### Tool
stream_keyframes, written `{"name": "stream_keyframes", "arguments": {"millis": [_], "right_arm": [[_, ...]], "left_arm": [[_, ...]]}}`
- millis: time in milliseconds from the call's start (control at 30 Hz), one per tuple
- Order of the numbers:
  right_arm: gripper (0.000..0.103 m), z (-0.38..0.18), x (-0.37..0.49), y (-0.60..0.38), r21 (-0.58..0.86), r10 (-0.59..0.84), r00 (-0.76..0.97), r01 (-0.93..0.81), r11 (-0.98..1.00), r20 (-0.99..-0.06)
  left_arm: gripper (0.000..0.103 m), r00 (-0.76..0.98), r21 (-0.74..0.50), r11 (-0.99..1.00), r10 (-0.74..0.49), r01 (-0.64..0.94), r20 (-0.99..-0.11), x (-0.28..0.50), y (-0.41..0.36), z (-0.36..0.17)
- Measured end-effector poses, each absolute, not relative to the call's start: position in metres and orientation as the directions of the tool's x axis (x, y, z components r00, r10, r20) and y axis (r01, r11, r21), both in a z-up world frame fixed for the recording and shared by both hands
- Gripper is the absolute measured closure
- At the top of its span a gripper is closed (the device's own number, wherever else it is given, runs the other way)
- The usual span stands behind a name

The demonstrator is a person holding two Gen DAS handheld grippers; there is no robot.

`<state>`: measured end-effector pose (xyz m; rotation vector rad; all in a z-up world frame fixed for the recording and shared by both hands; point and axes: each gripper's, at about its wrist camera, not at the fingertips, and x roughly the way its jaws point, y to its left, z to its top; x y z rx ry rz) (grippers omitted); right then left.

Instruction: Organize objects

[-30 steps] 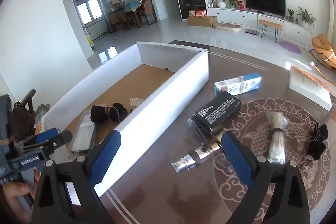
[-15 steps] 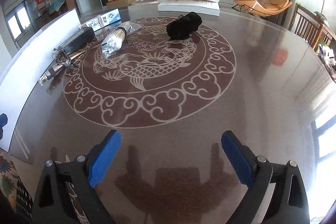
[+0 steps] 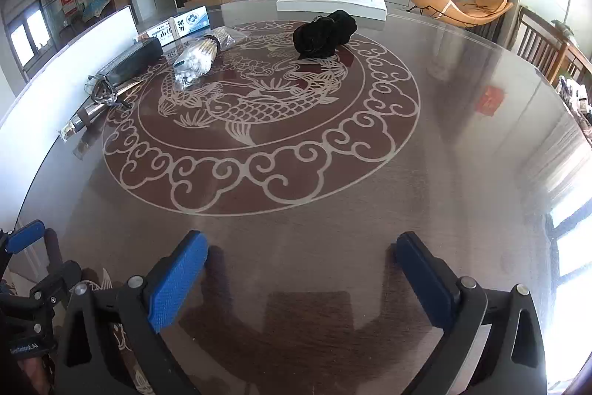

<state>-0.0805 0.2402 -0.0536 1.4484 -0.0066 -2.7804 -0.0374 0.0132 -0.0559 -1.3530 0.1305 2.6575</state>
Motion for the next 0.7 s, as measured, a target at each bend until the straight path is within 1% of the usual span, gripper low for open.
{"name": "stream_keyframes", "arguments": {"millis": [33, 67, 100, 367, 700], "right_arm": [[0.0, -0.0547, -0.0816, 0.2367, -0.016, 0.01, -0.568, 0.007, -1.0, -0.823], [0.0, -0.0549, -0.0822, 0.2353, -0.014, 0.006, -0.569, 0.011, -1.0, -0.822], [0.0, -0.0548, -0.0824, 0.2353, -0.013, 0.005, -0.569, 0.01, -1.0, -0.822], [0.0, -0.055, -0.0819, 0.2352, -0.012, 0.005, -0.57, 0.008, -1.0, -0.822], [0.0, -0.0548, -0.0817, 0.2352, -0.012, 0.005, -0.57, 0.009, -1.0, -0.821]], "left_arm": [[0.006, -0.579, 0.008, -0.984, 0.097, -0.176, -0.81, -0.038, 0.0131, -0.0544], [0.002, -0.576, 0.008, -0.985, 0.094, -0.171, -0.812, -0.0388, 0.0128, -0.0553], [0.0, -0.571, 0.008, -0.986, 0.09, -0.166, -0.816, -0.0391, 0.0122, -0.0551], [0.0, -0.572, 0.006, -0.986, 0.091, -0.167, -0.815, -0.039, 0.0121, -0.0547], [0.0, -0.514, 0.005, -0.989, 0.072, -0.148, -0.855, -0.0409, 0.0154, -0.0537]]}}
